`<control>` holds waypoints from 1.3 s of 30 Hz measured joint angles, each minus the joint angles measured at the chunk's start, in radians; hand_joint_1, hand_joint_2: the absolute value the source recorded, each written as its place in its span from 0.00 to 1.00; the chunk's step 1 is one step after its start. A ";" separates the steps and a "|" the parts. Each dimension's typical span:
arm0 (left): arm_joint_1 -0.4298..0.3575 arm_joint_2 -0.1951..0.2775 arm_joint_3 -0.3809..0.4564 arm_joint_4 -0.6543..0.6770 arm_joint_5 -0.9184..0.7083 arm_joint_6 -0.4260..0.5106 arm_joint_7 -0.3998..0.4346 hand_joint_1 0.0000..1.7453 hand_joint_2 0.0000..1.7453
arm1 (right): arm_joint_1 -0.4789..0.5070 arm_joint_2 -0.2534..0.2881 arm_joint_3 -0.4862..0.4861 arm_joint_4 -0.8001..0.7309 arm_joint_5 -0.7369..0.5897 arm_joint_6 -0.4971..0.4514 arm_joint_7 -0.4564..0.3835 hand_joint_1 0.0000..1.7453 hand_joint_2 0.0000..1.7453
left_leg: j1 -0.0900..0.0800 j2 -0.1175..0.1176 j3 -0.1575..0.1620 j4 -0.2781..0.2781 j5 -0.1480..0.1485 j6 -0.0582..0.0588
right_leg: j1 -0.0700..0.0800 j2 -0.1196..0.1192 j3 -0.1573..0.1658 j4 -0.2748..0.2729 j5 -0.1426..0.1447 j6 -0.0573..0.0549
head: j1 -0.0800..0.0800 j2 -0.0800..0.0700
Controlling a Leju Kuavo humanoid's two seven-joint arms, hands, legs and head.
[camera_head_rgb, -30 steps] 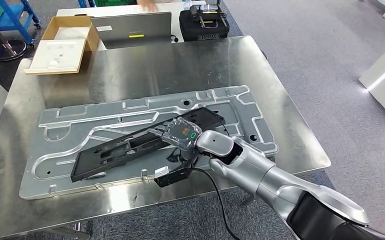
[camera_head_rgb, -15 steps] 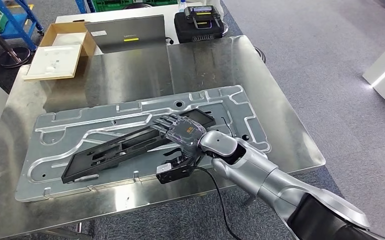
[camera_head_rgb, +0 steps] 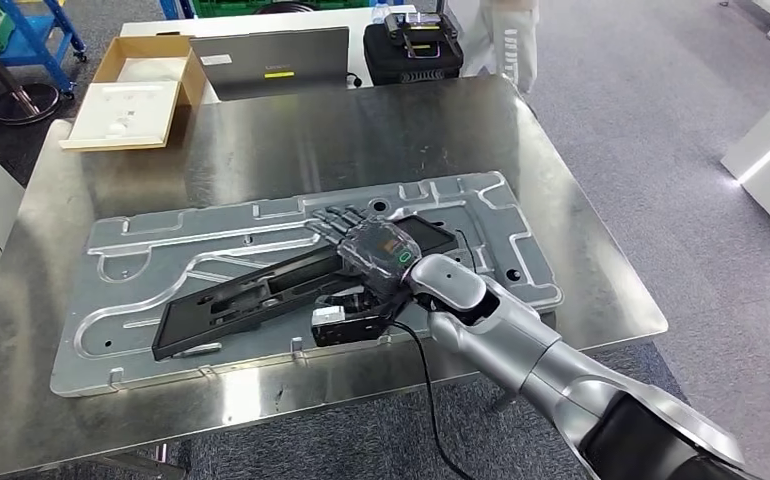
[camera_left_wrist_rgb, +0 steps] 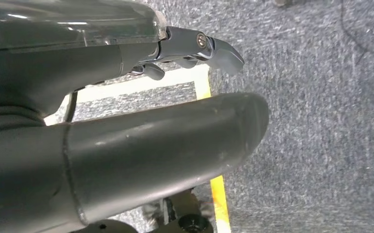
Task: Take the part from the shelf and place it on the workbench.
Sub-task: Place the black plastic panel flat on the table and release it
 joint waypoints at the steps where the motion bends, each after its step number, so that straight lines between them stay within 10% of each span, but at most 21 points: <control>1: 0.001 0.000 0.000 0.000 0.001 -0.003 -0.006 0.00 0.00 | 0.024 -0.009 -0.034 -0.034 -0.052 -0.025 -0.022 0.00 0.00 | 0.000 -0.001 0.000 0.000 0.000 0.000 | 0.000 0.000 -0.005 0.009 0.007 -0.001 | 0.000 0.000; 5: 0.007 -0.001 0.003 0.000 0.023 -0.008 -0.033 0.00 0.00 | 0.198 -0.059 -0.280 -0.308 -0.329 -0.213 -0.243 0.00 0.00 | -0.004 -0.011 0.005 0.001 -0.002 -0.001 | 0.008 -0.004 0.107 -0.221 0.120 -0.020 | -0.001 0.000; 10: 0.056 -0.003 0.033 0.000 0.064 -0.004 -0.053 0.00 0.00 | 0.677 -0.149 -0.844 -0.858 -0.504 -0.287 -0.463 0.00 0.00 | 0.001 -0.030 0.012 0.000 -0.018 -0.023 | 0.015 -0.023 0.151 -0.294 0.132 -0.039 | 0.000 0.000; 16: 0.056 0.000 0.051 0.000 0.079 0.005 -0.054 0.00 0.00 | 1.000 -0.146 -1.182 -1.132 -0.498 -0.318 -0.483 0.00 0.00 | -0.004 -0.003 -0.050 0.251 -0.195 -0.030 | 0.009 -0.019 0.129 -0.299 0.153 -0.051 | -0.001 0.000; 21: 0.047 0.007 0.055 -0.001 0.078 0.008 -0.055 0.00 0.00 | 1.144 -0.145 -1.237 -1.217 -0.493 -0.428 -0.483 0.00 0.00 | -0.014 -0.003 0.126 -0.008 -0.110 -0.009 | 0.010 -0.007 0.100 -0.278 0.174 -0.037 | 0.000 0.000; 25: 0.041 0.013 0.058 -0.003 0.082 0.010 -0.052 0.00 0.00 | 1.215 -0.144 -1.263 -1.236 -0.483 -0.448 -0.482 0.00 0.00 | -0.021 0.000 0.127 -0.039 -0.078 0.010 | 0.004 -0.002 0.095 -0.282 0.191 -0.009 | 0.000 0.000; 31: 0.040 0.013 0.063 -0.003 0.089 0.017 -0.054 0.00 0.00 | 1.281 -0.112 -1.293 -1.229 -0.456 -0.405 -0.482 0.00 0.00 | -0.015 0.016 0.053 -0.043 -0.012 0.025 | -0.010 0.001 0.043 -0.034 -0.023 0.024 | 0.001 0.000; 33: 0.040 0.012 0.070 -0.003 0.090 0.020 -0.054 0.00 0.00 | 1.291 -0.082 -1.314 -1.218 -0.443 -0.357 -0.481 0.00 0.00 | -0.014 0.018 0.026 -0.035 0.006 0.018 | -0.016 0.001 0.092 -0.043 0.012 0.028 | 0.001 0.000; 37: 0.040 0.007 0.086 -0.003 0.098 0.027 -0.053 0.00 0.00 | 1.296 0.007 -1.381 -1.171 -0.390 -0.240 -0.481 0.00 0.00 | -0.015 0.017 -0.006 -0.023 0.033 -0.003 | -0.014 0.002 0.282 -0.295 0.039 0.014 | 0.000 0.000; 39: 0.042 0.003 0.095 -0.003 0.103 0.032 -0.051 0.00 0.00 | 1.292 0.057 -1.420 -1.121 -0.345 -0.178 -0.481 0.00 0.00 | -0.012 0.016 -0.008 -0.028 0.051 -0.020 | -0.005 0.002 0.290 -0.326 0.039 -0.004 | -0.001 0.000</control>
